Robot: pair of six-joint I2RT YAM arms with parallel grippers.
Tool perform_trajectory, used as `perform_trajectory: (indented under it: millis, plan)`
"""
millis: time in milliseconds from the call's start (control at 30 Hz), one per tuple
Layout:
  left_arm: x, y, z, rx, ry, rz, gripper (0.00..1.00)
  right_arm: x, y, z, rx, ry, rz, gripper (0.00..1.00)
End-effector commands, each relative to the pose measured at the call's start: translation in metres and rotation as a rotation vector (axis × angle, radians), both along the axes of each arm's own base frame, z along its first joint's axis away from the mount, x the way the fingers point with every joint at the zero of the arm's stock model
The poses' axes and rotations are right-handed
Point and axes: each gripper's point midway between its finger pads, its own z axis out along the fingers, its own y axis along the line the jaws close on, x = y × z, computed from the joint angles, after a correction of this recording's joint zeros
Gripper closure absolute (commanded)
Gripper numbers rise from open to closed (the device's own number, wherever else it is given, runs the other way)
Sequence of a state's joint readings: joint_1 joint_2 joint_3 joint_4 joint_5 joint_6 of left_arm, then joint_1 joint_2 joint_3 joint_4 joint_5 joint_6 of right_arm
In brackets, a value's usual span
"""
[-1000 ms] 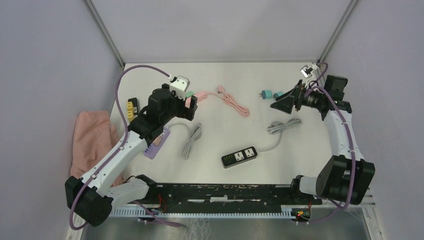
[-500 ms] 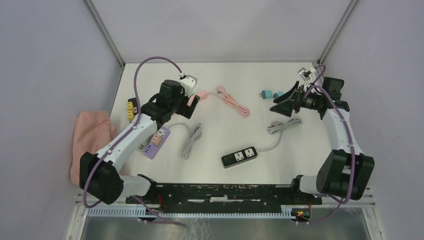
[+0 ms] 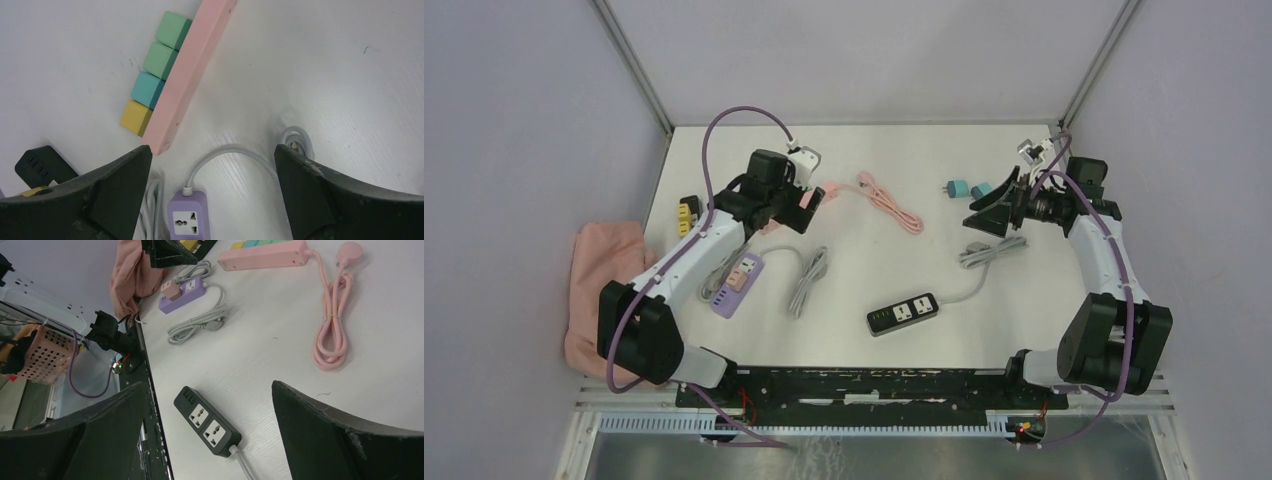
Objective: Pull the plug off the socket
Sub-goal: Pick up the socket from the center of the board.
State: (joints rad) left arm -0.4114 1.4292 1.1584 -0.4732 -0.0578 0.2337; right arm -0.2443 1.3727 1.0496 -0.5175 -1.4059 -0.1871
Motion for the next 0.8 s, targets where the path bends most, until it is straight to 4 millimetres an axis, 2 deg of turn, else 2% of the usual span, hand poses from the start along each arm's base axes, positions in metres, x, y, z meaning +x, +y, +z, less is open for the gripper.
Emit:
perform_trajectory:
  millis: [0,167,233,367,467,600,767]
  plan:
    - [-0.004,-0.014,0.012,-0.061,-0.017,-0.07,0.01,-0.014,0.006,-0.005,-0.055,-0.095,0.048,0.0]
    - [-0.021,-0.026,0.011,-0.161,-0.026,-0.111,0.01,-0.051,0.034,-0.042,-0.237,-0.276,0.267,0.0]
    - [-0.027,-0.026,0.007,-0.177,-0.023,-0.12,0.01,-0.069,0.049,-0.054,-0.271,-0.391,0.4,0.0]
    - [-0.03,-0.025,0.004,-0.19,-0.04,-0.122,0.01,-0.103,0.074,-0.077,-0.295,-0.509,0.624,0.0]
    - [-0.028,-0.026,0.004,-0.201,-0.037,-0.123,0.01,-0.11,0.083,-0.098,-0.384,-0.526,0.716,0.0]
    - [-0.028,-0.026,0.005,-0.202,-0.039,-0.118,0.01,-0.109,0.088,-0.125,-0.531,-0.506,0.777,0.0]
    - [-0.028,-0.024,0.008,-0.201,-0.053,-0.113,0.01,-0.114,0.096,-0.15,-0.659,-0.526,0.861,0.0]
